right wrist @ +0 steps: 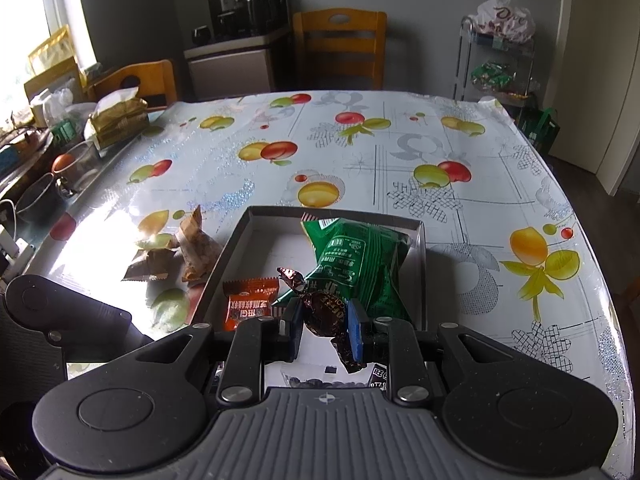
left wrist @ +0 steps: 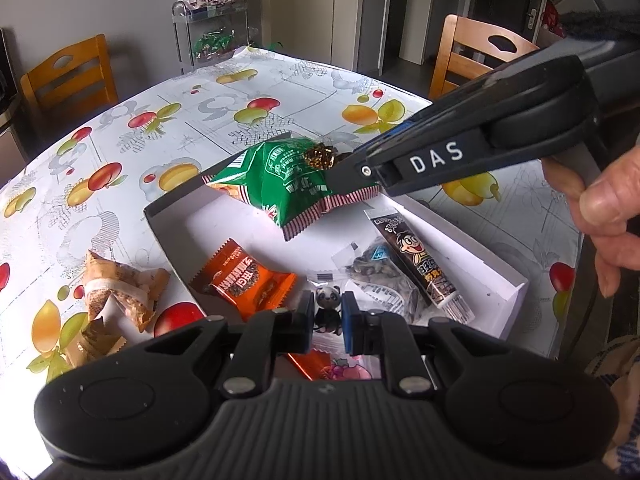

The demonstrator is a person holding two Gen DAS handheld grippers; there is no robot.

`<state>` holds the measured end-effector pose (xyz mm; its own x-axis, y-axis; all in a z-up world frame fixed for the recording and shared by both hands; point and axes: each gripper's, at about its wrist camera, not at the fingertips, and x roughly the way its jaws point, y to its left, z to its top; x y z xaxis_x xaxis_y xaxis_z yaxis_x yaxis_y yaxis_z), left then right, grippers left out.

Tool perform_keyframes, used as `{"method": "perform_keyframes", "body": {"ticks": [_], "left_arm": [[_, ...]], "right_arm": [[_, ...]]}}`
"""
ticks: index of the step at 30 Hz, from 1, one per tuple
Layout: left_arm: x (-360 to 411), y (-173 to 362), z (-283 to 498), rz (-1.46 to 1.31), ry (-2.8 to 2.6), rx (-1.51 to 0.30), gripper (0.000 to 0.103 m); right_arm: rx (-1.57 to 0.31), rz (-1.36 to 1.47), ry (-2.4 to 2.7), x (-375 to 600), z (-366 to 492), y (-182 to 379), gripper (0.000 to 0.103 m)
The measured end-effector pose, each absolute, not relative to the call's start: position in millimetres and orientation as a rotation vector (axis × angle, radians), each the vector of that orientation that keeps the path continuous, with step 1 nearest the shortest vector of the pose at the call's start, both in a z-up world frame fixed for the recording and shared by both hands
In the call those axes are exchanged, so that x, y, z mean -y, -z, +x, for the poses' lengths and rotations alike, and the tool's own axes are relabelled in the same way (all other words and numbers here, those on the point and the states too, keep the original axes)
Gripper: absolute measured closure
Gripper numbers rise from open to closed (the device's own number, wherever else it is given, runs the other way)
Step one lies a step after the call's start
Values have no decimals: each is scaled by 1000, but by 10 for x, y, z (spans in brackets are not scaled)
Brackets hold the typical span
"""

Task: Organize snacks
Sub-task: 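Lower the foil chocolate into the box with the right gripper while the left gripper lowers the panda candy, then open the right gripper releasing the chocolate while the left gripper opens releasing the panda candy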

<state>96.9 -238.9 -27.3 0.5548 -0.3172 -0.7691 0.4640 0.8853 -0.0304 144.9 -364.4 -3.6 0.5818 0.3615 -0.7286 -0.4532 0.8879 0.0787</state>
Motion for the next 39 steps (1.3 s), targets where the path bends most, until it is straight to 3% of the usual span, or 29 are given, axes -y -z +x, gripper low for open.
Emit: {"method": "perform_keyframes", "body": {"ticks": [33, 39], "left_arm": [[2343, 393, 1093, 159, 461, -908, 90], [2344, 386, 1074, 157, 466, -890, 67]], "right_arm": [[-875, -158, -458, 3557, 1513, 168, 74], [-861, -149, -453, 3563, 1496, 114, 72]]}}
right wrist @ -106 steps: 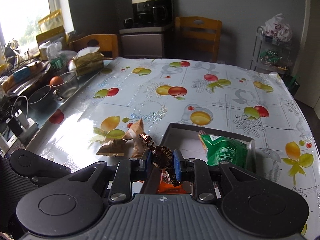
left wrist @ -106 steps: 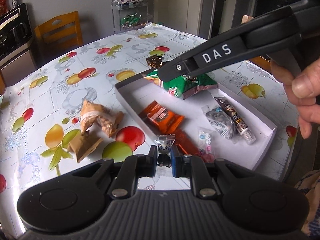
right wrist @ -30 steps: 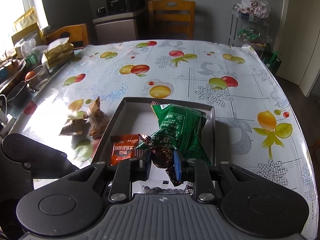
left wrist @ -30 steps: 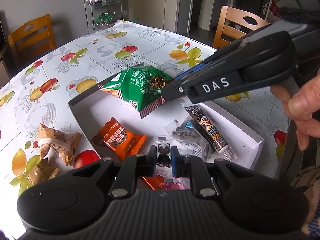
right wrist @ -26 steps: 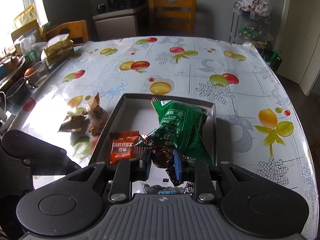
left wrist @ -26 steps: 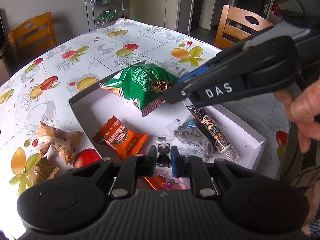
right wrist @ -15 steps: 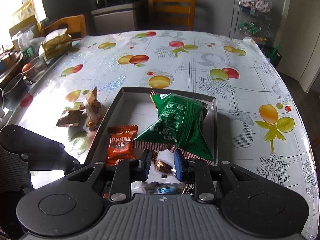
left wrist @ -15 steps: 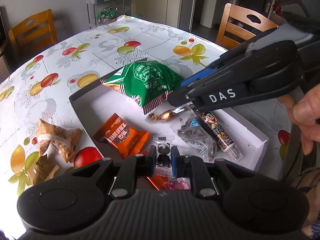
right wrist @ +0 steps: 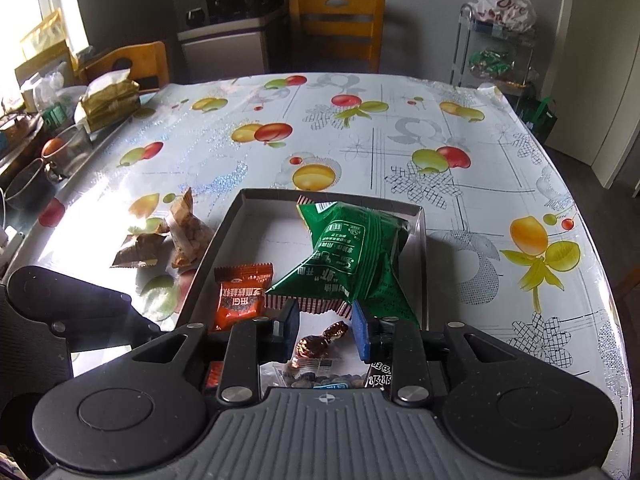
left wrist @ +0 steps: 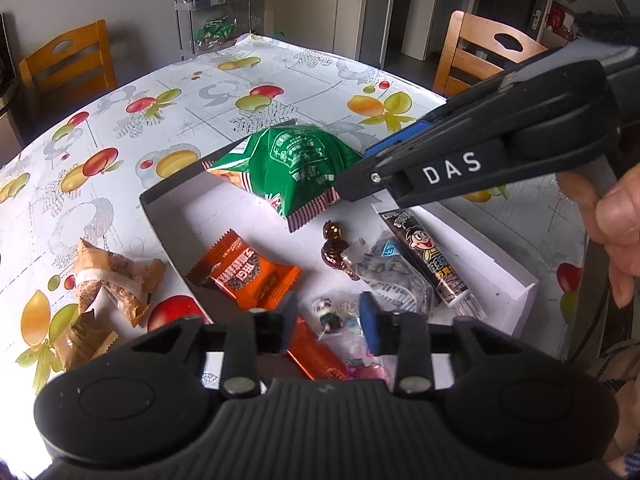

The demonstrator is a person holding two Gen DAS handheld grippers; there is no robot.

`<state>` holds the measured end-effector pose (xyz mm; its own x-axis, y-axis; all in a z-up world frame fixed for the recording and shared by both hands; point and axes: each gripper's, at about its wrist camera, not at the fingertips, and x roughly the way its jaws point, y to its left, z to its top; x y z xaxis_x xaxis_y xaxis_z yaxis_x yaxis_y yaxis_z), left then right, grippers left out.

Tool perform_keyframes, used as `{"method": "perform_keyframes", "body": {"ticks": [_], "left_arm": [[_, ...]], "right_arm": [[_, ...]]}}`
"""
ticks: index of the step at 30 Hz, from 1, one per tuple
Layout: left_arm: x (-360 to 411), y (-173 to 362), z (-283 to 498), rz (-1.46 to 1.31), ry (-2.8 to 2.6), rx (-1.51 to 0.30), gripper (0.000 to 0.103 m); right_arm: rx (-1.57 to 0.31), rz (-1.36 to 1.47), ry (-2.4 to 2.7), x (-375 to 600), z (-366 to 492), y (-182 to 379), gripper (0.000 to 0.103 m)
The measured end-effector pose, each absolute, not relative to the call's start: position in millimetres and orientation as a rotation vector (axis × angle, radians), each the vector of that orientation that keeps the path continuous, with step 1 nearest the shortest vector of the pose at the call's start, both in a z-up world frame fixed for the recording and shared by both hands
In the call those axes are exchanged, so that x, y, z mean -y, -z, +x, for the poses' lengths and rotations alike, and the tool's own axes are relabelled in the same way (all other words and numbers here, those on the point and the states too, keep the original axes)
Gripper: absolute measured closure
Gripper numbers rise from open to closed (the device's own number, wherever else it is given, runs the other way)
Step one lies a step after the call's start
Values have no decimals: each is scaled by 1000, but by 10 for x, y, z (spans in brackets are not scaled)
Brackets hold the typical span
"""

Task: Organize snacks
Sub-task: 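Open the right gripper releasing the chocolate while the left gripper opens releasing the panda candy, then move the right gripper to the triangular paper pastry while the left gripper approaches the flat brown pastry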

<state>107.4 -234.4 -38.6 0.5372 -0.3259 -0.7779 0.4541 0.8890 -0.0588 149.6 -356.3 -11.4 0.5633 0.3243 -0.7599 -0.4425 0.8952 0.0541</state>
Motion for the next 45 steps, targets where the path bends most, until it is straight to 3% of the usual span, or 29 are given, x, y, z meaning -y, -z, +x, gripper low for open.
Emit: {"method": "perform_keyframes", "body": {"ticks": [6, 8, 32, 45], "left_arm": [[2333, 370, 1052, 159, 469, -886, 66], [2311, 363, 1036, 155, 464, -879, 57], [1519, 359, 829, 54, 340, -877, 57], [1028, 421, 850, 34, 161, -883, 57]], "right_arm": [[-847, -142, -451, 3547, 1481, 63, 72], [-841, -139, -452, 3530, 1474, 47, 72], [-825, -156, -551, 2777, 1520, -37, 64], [-849, -238, -612, 2258, 1619, 58, 50]]}}
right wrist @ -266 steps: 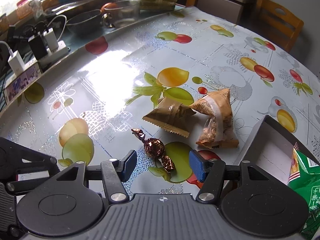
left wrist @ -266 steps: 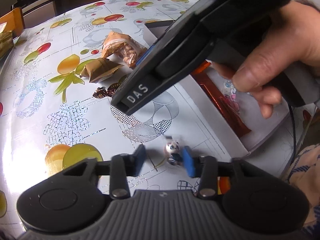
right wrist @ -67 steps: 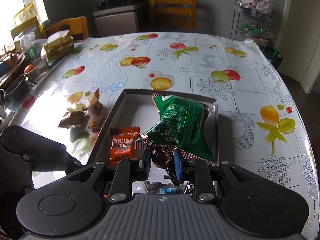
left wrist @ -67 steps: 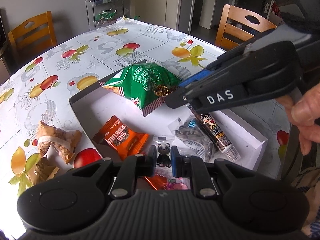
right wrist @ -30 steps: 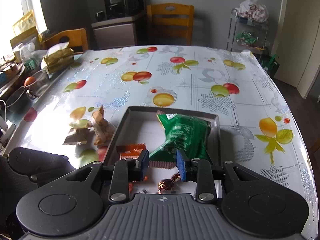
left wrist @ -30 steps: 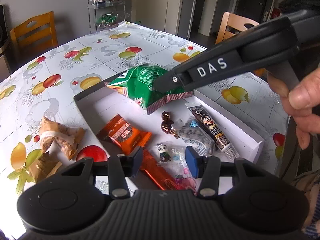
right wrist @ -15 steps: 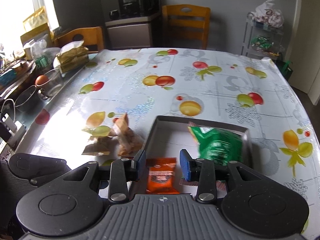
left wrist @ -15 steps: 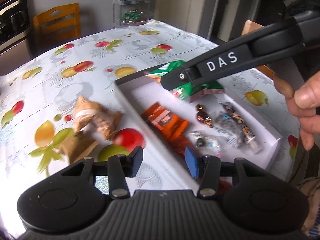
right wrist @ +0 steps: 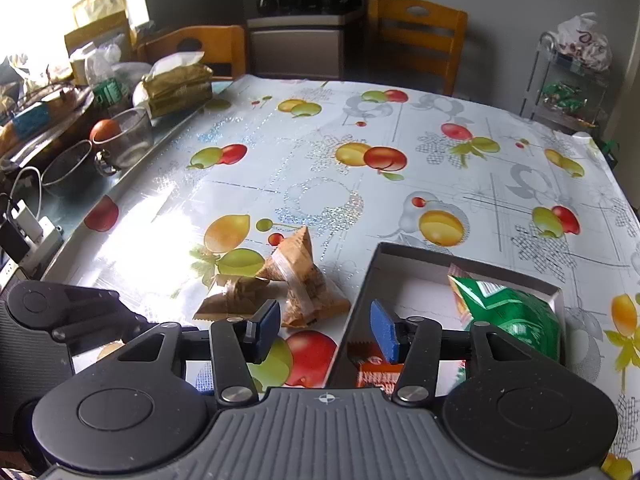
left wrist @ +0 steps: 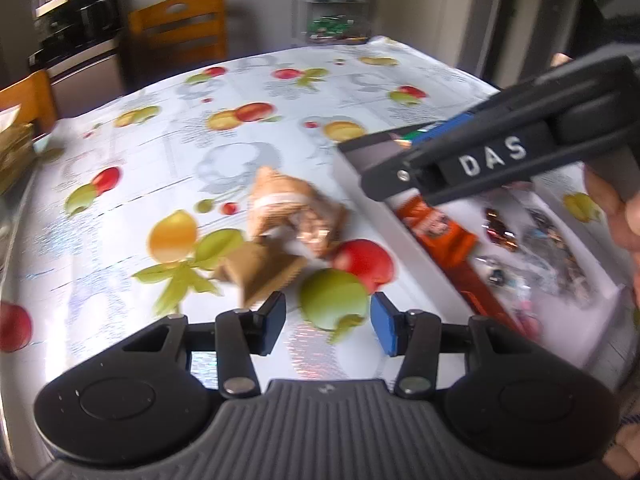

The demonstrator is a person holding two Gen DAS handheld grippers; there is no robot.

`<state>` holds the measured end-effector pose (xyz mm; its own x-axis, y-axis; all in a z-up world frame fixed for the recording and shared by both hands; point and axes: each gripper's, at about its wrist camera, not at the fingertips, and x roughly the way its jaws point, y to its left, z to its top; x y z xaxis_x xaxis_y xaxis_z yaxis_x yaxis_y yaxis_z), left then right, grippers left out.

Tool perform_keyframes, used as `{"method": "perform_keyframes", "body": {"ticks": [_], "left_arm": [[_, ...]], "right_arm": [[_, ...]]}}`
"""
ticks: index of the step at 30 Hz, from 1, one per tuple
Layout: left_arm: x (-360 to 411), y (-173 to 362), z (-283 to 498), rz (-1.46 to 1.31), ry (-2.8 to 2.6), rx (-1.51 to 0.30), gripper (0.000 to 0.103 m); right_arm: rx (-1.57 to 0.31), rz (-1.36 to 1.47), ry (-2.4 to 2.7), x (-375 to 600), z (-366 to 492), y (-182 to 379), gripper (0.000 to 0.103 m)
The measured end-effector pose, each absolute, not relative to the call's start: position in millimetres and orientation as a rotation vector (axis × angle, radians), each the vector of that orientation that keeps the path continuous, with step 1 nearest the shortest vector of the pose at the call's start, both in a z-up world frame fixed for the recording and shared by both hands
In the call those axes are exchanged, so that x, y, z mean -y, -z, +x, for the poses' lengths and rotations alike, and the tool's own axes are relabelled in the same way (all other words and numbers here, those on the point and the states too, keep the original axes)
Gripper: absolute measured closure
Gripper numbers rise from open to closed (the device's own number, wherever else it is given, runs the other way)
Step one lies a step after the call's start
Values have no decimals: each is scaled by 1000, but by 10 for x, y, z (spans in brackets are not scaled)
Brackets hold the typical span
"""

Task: Organize snacks
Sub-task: 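Move the right gripper to the triangular paper pastry while the left gripper approaches the flat brown pastry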

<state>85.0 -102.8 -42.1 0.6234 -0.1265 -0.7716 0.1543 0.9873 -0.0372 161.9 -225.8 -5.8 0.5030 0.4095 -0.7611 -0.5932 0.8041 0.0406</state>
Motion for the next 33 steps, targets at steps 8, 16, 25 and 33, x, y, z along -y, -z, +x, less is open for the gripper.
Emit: {"method": "perform_keyframes", "body": {"ticks": [8, 16, 25, 33], "left_arm": [[782, 477, 949, -11, 78, -895, 56], [772, 528, 1058, -19, 66, -892, 56], [668, 537, 1122, -96, 43, -875, 56], [616, 539, 1209, -135, 38, -863, 56]], "right_arm": [[-863, -294, -645, 2023, 1737, 137, 46], [-879, -326, -669, 1883, 1832, 208, 45], [-895, -345, -687, 1813, 1915, 285, 45], [-900, -359, -695, 1781, 1991, 319, 45]]}}
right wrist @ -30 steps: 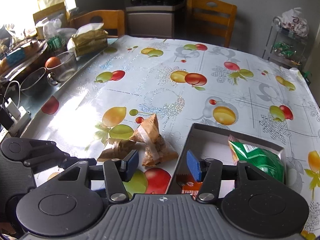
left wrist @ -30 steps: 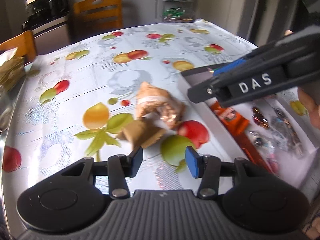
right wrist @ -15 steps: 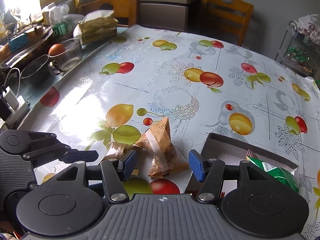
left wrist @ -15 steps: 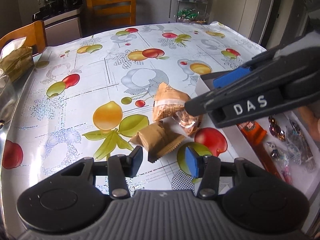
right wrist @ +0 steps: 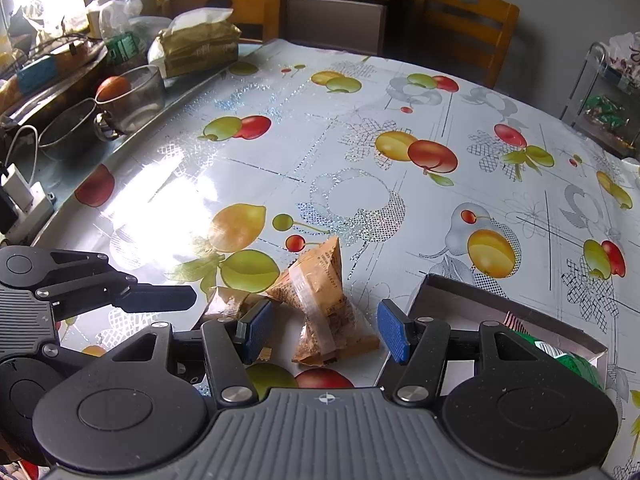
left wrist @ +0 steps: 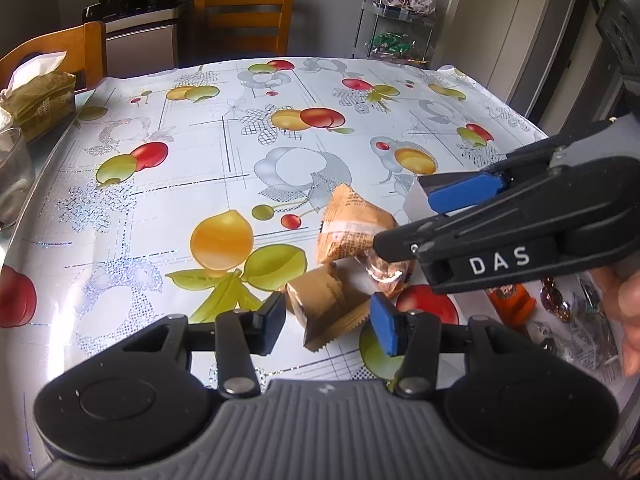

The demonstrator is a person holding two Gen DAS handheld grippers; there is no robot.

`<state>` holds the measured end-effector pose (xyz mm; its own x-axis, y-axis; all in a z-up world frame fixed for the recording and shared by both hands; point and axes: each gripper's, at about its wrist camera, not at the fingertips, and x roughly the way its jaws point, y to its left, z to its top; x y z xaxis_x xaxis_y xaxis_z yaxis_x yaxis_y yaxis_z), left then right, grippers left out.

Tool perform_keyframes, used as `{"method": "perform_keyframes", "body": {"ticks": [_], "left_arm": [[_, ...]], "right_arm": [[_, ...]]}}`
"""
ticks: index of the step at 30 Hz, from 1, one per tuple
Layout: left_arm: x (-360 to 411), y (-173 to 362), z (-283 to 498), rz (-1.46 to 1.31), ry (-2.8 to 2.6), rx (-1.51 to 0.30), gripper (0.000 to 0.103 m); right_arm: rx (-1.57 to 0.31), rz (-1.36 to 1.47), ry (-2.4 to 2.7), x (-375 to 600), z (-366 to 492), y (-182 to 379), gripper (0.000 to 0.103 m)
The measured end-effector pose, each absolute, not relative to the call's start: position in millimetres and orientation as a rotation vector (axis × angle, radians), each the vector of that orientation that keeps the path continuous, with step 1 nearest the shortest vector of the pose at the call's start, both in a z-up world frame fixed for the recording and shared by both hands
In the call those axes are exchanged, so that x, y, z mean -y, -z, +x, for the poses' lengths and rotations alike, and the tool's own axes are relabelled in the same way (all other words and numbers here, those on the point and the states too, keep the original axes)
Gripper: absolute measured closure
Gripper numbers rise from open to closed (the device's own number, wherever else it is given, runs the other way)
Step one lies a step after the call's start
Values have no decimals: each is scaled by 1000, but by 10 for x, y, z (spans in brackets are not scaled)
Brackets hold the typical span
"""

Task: Organize snacks
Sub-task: 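Move the right gripper to the triangular paper pastry while the left gripper approaches the flat brown pastry, then close the right gripper on the triangular pastry while the left gripper closes on the flat brown pastry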

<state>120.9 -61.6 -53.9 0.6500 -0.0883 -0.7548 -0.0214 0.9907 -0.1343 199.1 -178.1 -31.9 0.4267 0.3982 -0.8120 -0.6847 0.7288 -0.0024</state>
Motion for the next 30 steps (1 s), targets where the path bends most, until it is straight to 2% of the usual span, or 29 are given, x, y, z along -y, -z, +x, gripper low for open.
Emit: {"method": "perform_keyframes", "body": {"ticks": [30], "left_arm": [[365, 789, 1426, -298, -9, -941, 55]], "right_arm": [[-939, -423, -745, 1576, 2167, 544, 45]]}}
